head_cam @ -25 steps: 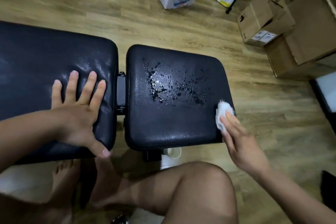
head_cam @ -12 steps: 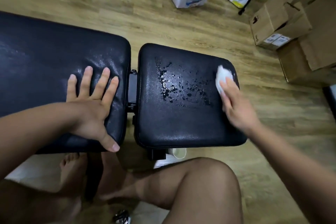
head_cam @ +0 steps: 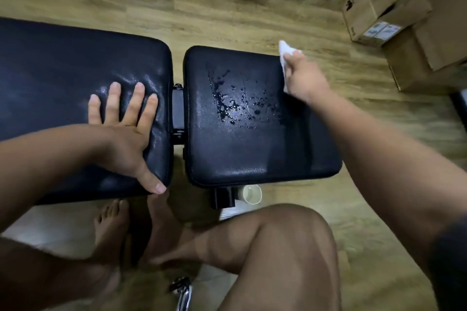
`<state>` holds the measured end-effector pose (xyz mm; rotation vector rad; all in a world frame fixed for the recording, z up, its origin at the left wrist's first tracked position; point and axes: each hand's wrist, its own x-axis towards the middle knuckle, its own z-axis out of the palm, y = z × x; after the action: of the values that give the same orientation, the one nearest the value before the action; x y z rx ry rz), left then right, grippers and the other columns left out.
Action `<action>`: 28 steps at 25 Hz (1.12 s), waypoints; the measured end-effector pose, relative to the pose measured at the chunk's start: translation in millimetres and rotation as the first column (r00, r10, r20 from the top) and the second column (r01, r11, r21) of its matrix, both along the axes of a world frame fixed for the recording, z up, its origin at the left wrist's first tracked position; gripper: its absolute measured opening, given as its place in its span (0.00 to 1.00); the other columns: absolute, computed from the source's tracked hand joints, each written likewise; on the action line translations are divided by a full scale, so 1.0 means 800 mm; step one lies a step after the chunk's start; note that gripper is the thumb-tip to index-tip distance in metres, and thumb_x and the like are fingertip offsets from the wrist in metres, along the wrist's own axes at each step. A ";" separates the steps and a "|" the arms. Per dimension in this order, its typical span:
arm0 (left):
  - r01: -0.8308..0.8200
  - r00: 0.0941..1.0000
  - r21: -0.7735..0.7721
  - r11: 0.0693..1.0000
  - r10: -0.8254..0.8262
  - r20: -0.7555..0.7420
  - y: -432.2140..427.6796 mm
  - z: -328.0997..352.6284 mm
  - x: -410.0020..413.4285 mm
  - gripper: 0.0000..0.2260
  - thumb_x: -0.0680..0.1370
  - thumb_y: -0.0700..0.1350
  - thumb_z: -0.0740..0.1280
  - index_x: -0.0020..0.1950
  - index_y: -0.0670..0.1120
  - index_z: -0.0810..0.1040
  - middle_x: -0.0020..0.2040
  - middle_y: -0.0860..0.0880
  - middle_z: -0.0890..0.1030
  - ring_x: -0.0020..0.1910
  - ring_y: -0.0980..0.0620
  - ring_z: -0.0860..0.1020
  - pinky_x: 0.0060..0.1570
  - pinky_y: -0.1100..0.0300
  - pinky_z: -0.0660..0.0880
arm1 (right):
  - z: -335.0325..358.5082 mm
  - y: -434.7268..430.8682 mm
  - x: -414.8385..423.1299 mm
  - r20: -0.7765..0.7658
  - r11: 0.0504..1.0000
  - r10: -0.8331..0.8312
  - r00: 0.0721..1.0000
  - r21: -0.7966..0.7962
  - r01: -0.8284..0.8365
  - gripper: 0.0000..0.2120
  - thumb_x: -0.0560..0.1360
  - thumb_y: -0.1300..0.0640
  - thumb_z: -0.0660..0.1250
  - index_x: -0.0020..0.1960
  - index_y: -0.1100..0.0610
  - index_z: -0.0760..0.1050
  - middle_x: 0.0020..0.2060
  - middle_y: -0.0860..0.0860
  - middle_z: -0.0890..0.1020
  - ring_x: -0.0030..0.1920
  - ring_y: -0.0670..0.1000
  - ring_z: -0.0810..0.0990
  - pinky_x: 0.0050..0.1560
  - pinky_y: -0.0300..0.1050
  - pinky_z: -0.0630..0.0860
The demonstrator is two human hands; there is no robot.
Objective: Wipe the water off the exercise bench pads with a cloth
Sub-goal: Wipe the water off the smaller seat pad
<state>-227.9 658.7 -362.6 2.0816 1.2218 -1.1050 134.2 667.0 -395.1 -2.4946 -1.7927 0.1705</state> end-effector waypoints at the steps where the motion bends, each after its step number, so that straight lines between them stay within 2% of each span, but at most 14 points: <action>1: -0.006 1.000 0.004 1.000 0.006 0.007 -0.001 0.001 -0.001 0.73 0.49 0.81 0.67 0.59 0.48 0.12 0.62 0.44 0.11 0.61 0.35 0.15 0.65 0.34 0.25 | -0.001 0.010 0.000 0.000 1.000 0.005 1.000 0.002 -0.005 0.18 0.80 0.57 0.52 0.67 0.59 0.70 0.67 0.62 0.71 0.62 0.65 0.73 0.61 0.51 0.69; 3: 0.003 1.000 0.015 1.000 -0.003 0.006 -0.003 -0.002 -0.003 0.73 0.50 0.81 0.67 0.61 0.48 0.12 0.63 0.44 0.12 0.62 0.34 0.15 0.66 0.33 0.26 | -0.005 -0.033 -0.005 -0.021 0.997 0.032 0.999 0.078 -0.031 0.16 0.80 0.58 0.54 0.64 0.60 0.72 0.67 0.61 0.72 0.62 0.63 0.73 0.60 0.52 0.70; 5: 0.002 1.000 0.035 0.999 -0.003 0.023 -0.002 -0.012 -0.007 0.73 0.49 0.81 0.66 0.59 0.48 0.11 0.62 0.44 0.11 0.62 0.34 0.15 0.66 0.33 0.26 | -0.005 -0.134 -0.023 -0.090 0.989 0.066 0.994 0.140 -0.053 0.16 0.80 0.61 0.56 0.66 0.60 0.73 0.71 0.58 0.70 0.68 0.57 0.70 0.65 0.49 0.68; 7: -0.008 0.999 0.053 0.999 0.006 0.041 -0.001 -0.019 -0.008 0.73 0.47 0.82 0.65 0.55 0.48 0.09 0.61 0.44 0.10 0.63 0.33 0.15 0.66 0.33 0.27 | -0.004 -0.243 -0.042 -0.139 0.994 0.082 0.987 0.087 -0.071 0.19 0.79 0.61 0.57 0.69 0.58 0.72 0.73 0.56 0.67 0.73 0.47 0.63 0.72 0.45 0.61; 9: 0.015 0.999 0.063 0.998 -0.018 0.050 0.000 -0.026 -0.008 0.72 0.44 0.83 0.62 0.52 0.49 0.08 0.59 0.45 0.09 0.62 0.33 0.15 0.66 0.33 0.27 | 0.000 -0.291 -0.043 -0.121 0.991 0.133 0.984 0.043 -0.128 0.20 0.80 0.58 0.56 0.70 0.58 0.71 0.72 0.55 0.67 0.74 0.43 0.61 0.73 0.46 0.60; 11: 0.030 0.998 0.057 0.998 -0.033 0.059 0.003 -0.028 -0.007 0.71 0.40 0.84 0.58 0.51 0.50 0.07 0.59 0.45 0.09 0.61 0.33 0.14 0.66 0.33 0.26 | 0.001 -0.248 -0.029 -0.065 0.986 0.156 0.986 0.063 -0.152 0.20 0.79 0.56 0.56 0.69 0.59 0.72 0.71 0.57 0.69 0.73 0.48 0.65 0.71 0.49 0.63; 14: 0.030 0.997 0.048 0.998 -0.033 0.066 0.001 -0.025 -0.009 0.71 0.37 0.83 0.56 0.51 0.51 0.07 0.58 0.47 0.09 0.62 0.35 0.14 0.67 0.34 0.27 | -0.008 -0.115 -0.012 -0.031 0.987 0.121 0.992 0.110 -0.117 0.19 0.78 0.59 0.55 0.67 0.59 0.71 0.71 0.58 0.69 0.69 0.59 0.70 0.65 0.50 0.69; 17: 0.043 0.995 0.080 0.996 -0.050 0.087 -0.002 -0.026 -0.006 0.71 0.30 0.84 0.51 0.51 0.52 0.08 0.55 0.50 0.08 0.68 0.35 0.18 0.70 0.35 0.30 | -0.006 -0.015 0.001 -0.063 0.993 0.058 0.996 0.110 -0.051 0.20 0.79 0.61 0.54 0.70 0.59 0.69 0.73 0.59 0.67 0.72 0.59 0.66 0.70 0.47 0.63; 19: 0.004 0.991 0.125 0.992 -0.021 0.131 -0.003 -0.029 -0.008 0.72 0.29 0.84 0.49 0.53 0.53 0.08 0.56 0.51 0.09 0.70 0.36 0.20 0.71 0.36 0.31 | -0.006 -0.024 -0.003 -0.102 0.994 -0.021 0.995 0.106 0.032 0.22 0.78 0.59 0.53 0.71 0.57 0.69 0.74 0.57 0.65 0.72 0.58 0.65 0.71 0.46 0.61; 22: -0.004 0.937 0.285 0.959 -0.096 0.336 0.002 -0.068 -0.028 0.75 0.32 0.86 0.48 0.64 0.52 0.15 0.70 0.45 0.19 0.75 0.34 0.28 0.72 0.32 0.35 | -0.013 -0.159 -0.035 -0.187 0.990 0.032 0.982 0.139 -0.006 0.22 0.77 0.61 0.53 0.69 0.58 0.70 0.74 0.55 0.65 0.74 0.54 0.63 0.74 0.47 0.57; 24: 0.031 0.915 0.391 0.920 -0.184 0.359 0.004 -0.100 -0.040 0.77 0.37 0.87 0.50 0.73 0.50 0.22 0.80 0.37 0.38 0.78 0.31 0.40 0.71 0.26 0.43 | -0.011 -0.250 -0.044 -0.184 0.994 0.087 0.979 0.087 -0.072 0.22 0.78 0.58 0.52 0.72 0.58 0.68 0.75 0.53 0.62 0.76 0.49 0.59 0.76 0.51 0.55; 26: -0.005 0.918 0.377 0.926 -0.145 0.369 0.009 -0.115 -0.041 0.75 0.43 0.85 0.61 0.77 0.50 0.28 0.80 0.35 0.46 0.78 0.29 0.45 0.69 0.24 0.49 | -0.014 -0.251 -0.022 -0.165 0.991 0.131 0.978 0.047 -0.125 0.23 0.80 0.55 0.50 0.73 0.57 0.66 0.75 0.53 0.60 0.76 0.50 0.57 0.75 0.56 0.53; 27: -0.002 0.913 0.390 0.921 -0.158 0.376 0.009 -0.118 -0.041 0.75 0.45 0.83 0.63 0.77 0.51 0.29 0.80 0.35 0.45 0.78 0.29 0.45 0.69 0.24 0.49 | -0.016 -0.221 -0.014 -0.121 0.995 0.100 0.988 0.037 -0.096 0.23 0.80 0.54 0.49 0.74 0.56 0.64 0.76 0.54 0.60 0.77 0.51 0.56 0.75 0.58 0.52; 28: 0.015 0.911 0.411 0.911 -0.182 0.371 0.008 -0.120 -0.042 0.76 0.44 0.84 0.61 0.77 0.50 0.28 0.80 0.36 0.44 0.78 0.29 0.44 0.69 0.24 0.49 | -0.022 -0.180 -0.006 -0.071 0.998 0.044 0.997 0.047 -0.041 0.23 0.81 0.53 0.49 0.75 0.55 0.62 0.77 0.56 0.58 0.77 0.53 0.55 0.75 0.59 0.50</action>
<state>-261.3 665.3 -458.9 2.5408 1.2116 -0.4357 129.4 522.7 -413.0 -2.3895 -1.8014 0.2168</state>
